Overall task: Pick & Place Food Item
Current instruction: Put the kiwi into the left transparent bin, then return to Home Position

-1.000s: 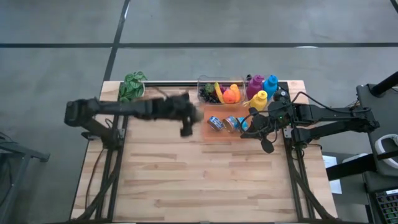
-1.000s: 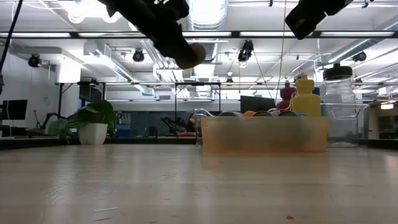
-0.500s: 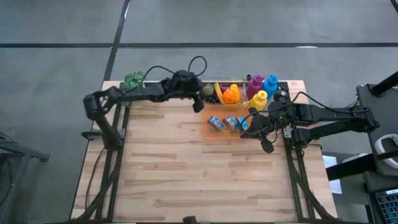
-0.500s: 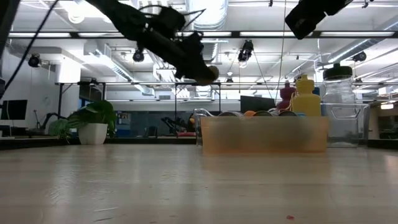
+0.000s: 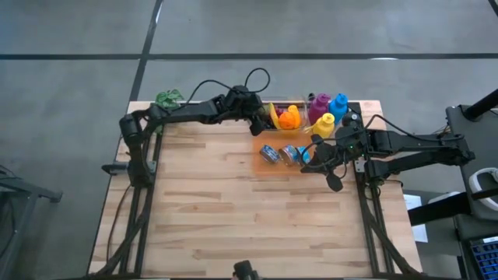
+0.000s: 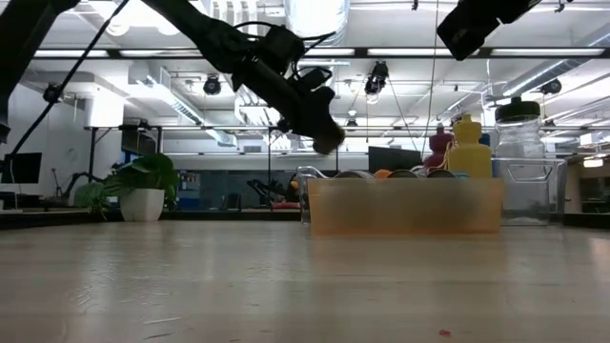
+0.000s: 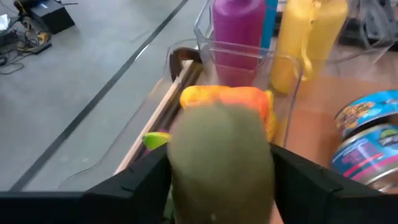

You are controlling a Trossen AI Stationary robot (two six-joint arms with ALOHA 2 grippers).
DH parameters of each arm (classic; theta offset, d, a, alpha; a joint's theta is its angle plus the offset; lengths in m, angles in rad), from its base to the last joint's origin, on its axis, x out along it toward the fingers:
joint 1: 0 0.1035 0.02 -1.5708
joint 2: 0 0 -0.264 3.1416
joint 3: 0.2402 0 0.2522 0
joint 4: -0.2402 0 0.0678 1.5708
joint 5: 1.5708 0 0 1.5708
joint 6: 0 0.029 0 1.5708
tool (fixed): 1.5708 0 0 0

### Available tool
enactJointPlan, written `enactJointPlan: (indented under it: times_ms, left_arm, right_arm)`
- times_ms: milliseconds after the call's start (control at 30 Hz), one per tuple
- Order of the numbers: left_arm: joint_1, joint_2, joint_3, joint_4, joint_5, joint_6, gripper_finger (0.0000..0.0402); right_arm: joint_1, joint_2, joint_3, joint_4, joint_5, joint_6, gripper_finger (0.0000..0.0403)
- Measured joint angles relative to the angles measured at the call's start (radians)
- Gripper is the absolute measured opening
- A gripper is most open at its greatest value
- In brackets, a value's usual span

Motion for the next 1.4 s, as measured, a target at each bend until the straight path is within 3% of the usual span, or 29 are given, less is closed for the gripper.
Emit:
enactJointPlan:
  times_ms: [300,467,600,867,967,1167,1400]
  left_arm:
    - [0.0,-0.003,-0.005,-0.007,-0.006,-0.011,0.0298]
    - [-0.001,-0.005,0.003,-0.008,-0.006,-0.002,0.0304]
    - [-0.017,-0.04,0.01,-0.017,-0.006,0.018,0.0257]
    - [-0.076,-0.243,0.01,-0.23,-0.006,0.009,0.0066]
    - [-0.11,-0.326,0.007,-0.329,-0.006,0.003,0.0012]
    - [-0.191,-0.522,-0.131,-0.318,-0.01,-0.023,0.0004]
    - [-0.259,-0.797,-0.403,-0.172,-0.02,-0.084,0.0002]
  right_arm:
    - [0.0,0.0,0.0,0.0,0.0,0.0,0.0008]
    - [0.0,0.0,0.0,0.0,0.0,0.0,0.0008]
    - [0.0,0.0,0.0,0.0,0.0,0.0,0.0008]
    - [0.0,0.001,0.0,0.0,0.0,0.0,0.0008]
    - [0.0,0.001,0.0,-0.001,0.0,0.0,0.0008]
    - [0.0,0.001,0.0,-0.002,0.0,0.0,0.0008]
    - [0.0,0.001,0.0,-0.001,0.0,0.0,0.0008]
